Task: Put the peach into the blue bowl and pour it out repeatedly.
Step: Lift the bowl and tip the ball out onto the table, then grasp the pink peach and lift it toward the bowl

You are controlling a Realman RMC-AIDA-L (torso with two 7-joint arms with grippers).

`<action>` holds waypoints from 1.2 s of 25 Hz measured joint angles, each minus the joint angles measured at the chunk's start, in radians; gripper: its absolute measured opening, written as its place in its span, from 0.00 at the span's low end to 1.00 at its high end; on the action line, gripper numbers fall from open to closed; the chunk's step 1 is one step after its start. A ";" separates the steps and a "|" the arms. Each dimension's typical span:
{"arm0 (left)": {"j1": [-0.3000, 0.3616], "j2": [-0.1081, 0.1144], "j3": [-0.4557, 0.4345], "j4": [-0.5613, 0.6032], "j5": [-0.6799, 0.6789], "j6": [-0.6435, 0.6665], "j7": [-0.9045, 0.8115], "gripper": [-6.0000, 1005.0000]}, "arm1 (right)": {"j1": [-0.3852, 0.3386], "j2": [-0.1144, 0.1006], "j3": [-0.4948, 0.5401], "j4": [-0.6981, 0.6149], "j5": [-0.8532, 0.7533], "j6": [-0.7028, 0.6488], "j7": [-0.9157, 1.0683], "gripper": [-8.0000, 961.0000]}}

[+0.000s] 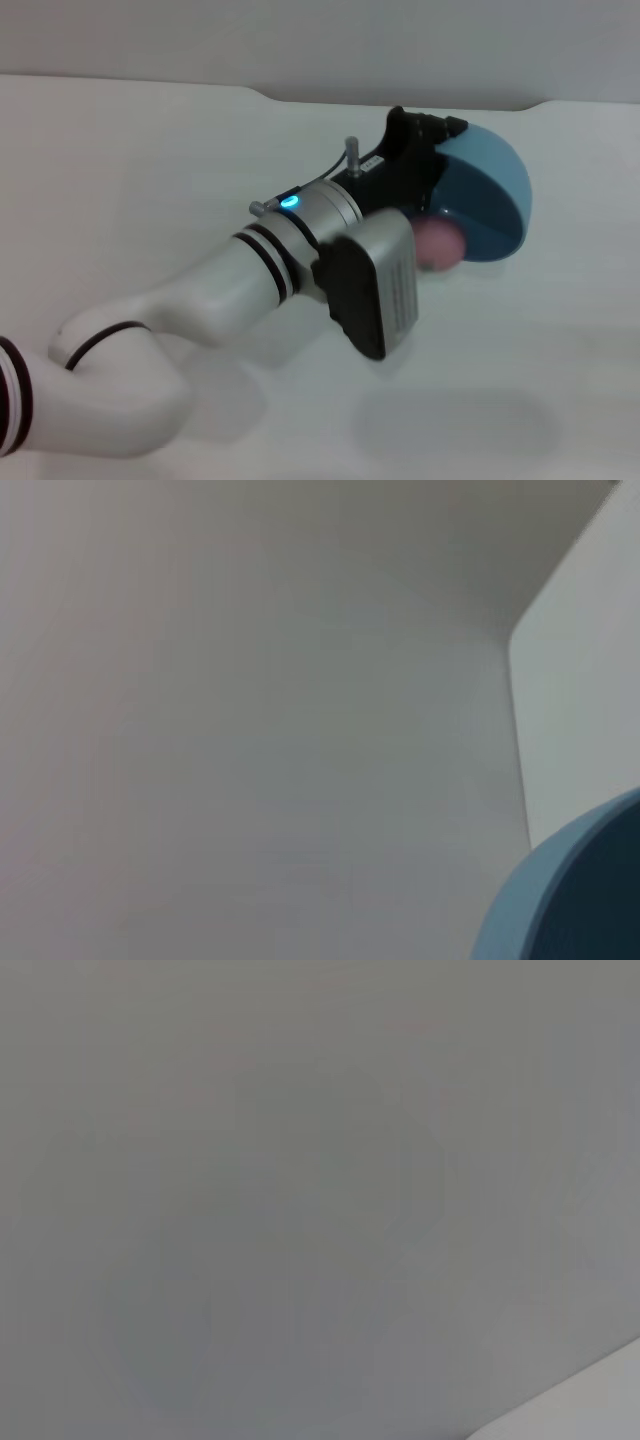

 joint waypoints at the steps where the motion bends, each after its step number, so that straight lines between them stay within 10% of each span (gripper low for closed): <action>1: 0.002 0.000 0.010 0.002 -0.011 -0.011 0.041 0.01 | 0.000 0.000 0.000 0.000 0.000 0.000 0.000 0.69; 8: -0.004 0.000 0.020 0.032 -0.115 -0.014 0.048 0.01 | 0.004 0.000 -0.009 0.000 -0.001 0.001 -0.002 0.69; 13: -0.019 0.002 -0.099 0.098 -0.344 0.068 -0.257 0.01 | 0.025 -0.009 -0.055 -0.003 -0.050 0.001 -0.003 0.69; 30: -0.132 0.035 -1.195 0.118 -0.303 1.485 -0.653 0.01 | 0.295 0.009 -0.523 0.027 -0.313 0.083 0.018 0.69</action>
